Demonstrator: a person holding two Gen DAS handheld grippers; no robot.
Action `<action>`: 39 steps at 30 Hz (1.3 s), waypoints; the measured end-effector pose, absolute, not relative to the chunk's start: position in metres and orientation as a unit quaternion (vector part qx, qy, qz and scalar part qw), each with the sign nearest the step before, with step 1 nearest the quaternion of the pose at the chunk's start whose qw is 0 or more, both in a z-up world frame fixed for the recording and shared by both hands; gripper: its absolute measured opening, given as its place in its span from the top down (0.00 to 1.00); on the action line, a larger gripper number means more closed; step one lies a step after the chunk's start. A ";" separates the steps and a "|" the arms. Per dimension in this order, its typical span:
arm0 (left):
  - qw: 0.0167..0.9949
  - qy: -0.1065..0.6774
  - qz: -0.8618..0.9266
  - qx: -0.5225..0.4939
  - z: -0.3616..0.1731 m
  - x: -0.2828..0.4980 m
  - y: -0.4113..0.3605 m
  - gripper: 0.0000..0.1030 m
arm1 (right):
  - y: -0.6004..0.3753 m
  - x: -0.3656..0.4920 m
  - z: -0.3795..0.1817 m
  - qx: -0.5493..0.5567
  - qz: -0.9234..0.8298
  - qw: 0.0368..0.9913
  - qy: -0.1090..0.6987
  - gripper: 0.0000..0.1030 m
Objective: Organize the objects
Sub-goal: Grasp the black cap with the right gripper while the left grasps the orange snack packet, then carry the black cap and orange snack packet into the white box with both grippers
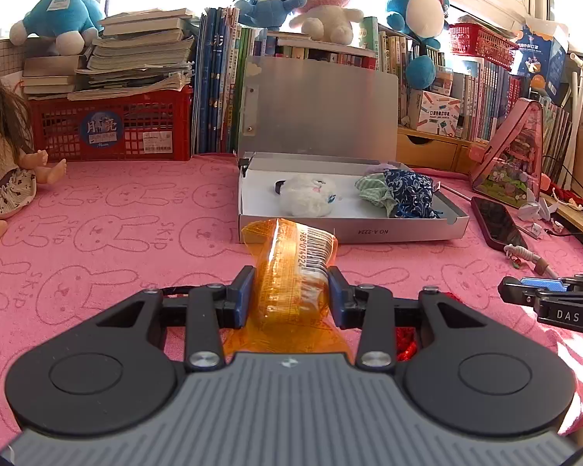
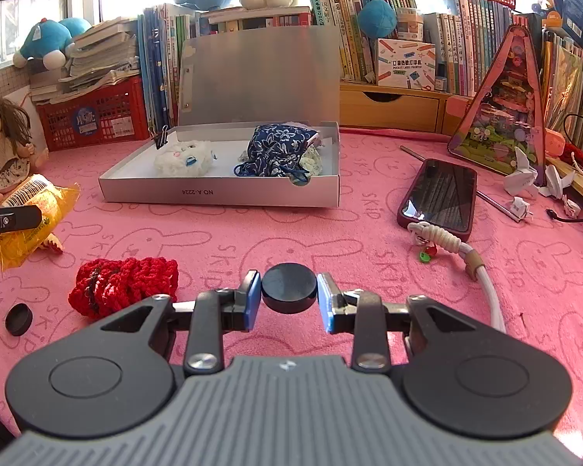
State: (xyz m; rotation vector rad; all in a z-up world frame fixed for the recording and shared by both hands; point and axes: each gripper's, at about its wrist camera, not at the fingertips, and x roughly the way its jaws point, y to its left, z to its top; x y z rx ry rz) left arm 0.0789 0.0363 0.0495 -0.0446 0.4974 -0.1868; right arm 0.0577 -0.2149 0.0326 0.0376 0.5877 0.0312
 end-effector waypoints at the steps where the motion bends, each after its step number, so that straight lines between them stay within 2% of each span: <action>1: 0.964 0.247 -0.091 -0.021 0.050 0.080 0.036 0.57 | -0.215 0.059 0.034 0.021 0.017 0.957 0.290 0.65; 13: 0.962 0.250 -0.103 -0.023 0.058 0.100 0.020 0.57 | -0.210 0.081 0.045 0.046 0.035 0.954 0.295 0.65; 39: 0.959 0.260 -0.099 -0.057 0.077 0.203 0.002 0.57 | -0.217 0.179 0.069 0.132 0.071 0.934 0.326 0.65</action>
